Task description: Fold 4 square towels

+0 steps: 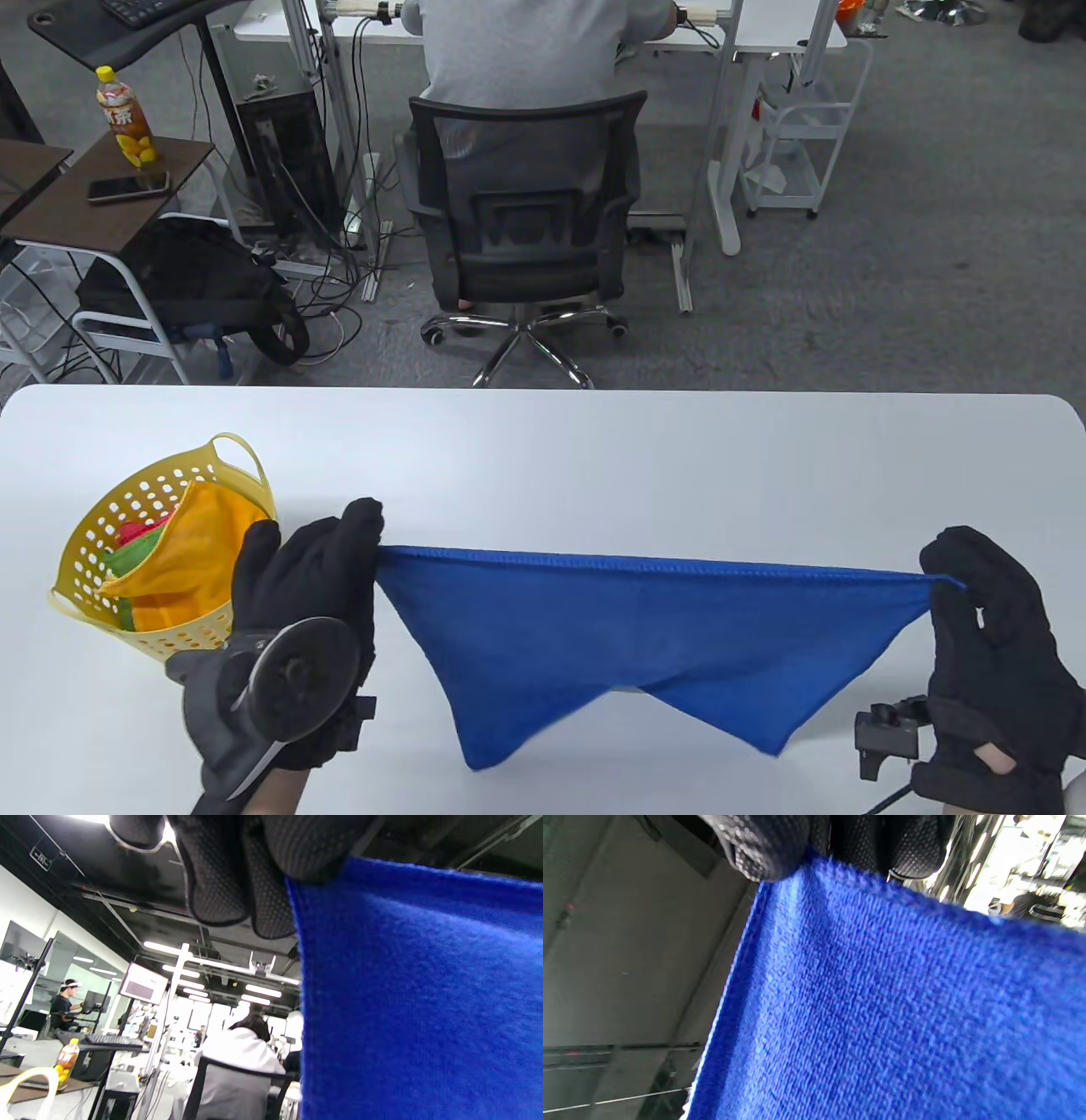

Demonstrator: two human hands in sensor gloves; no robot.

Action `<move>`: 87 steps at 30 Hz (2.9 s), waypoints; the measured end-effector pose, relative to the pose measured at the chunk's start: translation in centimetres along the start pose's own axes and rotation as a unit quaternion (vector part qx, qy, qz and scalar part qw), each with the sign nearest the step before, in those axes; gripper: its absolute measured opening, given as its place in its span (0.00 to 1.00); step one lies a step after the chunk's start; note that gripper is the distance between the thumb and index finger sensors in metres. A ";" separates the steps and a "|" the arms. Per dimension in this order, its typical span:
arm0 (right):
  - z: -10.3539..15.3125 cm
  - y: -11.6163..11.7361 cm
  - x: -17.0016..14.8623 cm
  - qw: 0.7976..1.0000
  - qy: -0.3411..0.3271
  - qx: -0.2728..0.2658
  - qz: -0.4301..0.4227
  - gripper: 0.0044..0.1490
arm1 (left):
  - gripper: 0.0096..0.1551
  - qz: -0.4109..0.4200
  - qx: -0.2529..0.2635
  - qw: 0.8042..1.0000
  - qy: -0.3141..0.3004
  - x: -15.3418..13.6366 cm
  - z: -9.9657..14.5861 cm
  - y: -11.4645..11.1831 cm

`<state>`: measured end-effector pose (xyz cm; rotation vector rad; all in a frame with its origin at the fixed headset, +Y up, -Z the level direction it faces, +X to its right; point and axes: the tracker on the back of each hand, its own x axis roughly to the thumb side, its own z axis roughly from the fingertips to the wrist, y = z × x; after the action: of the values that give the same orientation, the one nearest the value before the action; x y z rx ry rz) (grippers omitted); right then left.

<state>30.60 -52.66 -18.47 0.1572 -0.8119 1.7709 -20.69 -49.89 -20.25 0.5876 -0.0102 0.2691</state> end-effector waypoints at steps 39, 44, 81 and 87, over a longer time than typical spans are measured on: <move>7.1 3.6 -17.1 0.904 0.189 0.306 0.232 0.25 | 0.25 0.082 -0.313 0.946 0.009 -6.9 10.0 -14.6; 9.8 2.6 -18.0 0.886 0.224 0.333 0.231 0.25 | 0.25 0.055 -0.345 0.937 0.011 -6.9 12.3 -15.8; -0.1 17.4 -29.2 0.718 0.382 0.354 0.462 0.41 | 0.42 -0.021 -0.272 0.946 0.173 -8.6 -0.8 -27.9; 2.5 19.8 -28.2 0.699 0.353 0.339 0.521 0.41 | 0.42 0.014 -0.258 0.950 0.174 -8.6 2.4 -25.6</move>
<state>22.65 -79.30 -39.01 -0.6156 0.5210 2.8315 -22.31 -73.77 -33.02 0.0146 0.2457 0.3785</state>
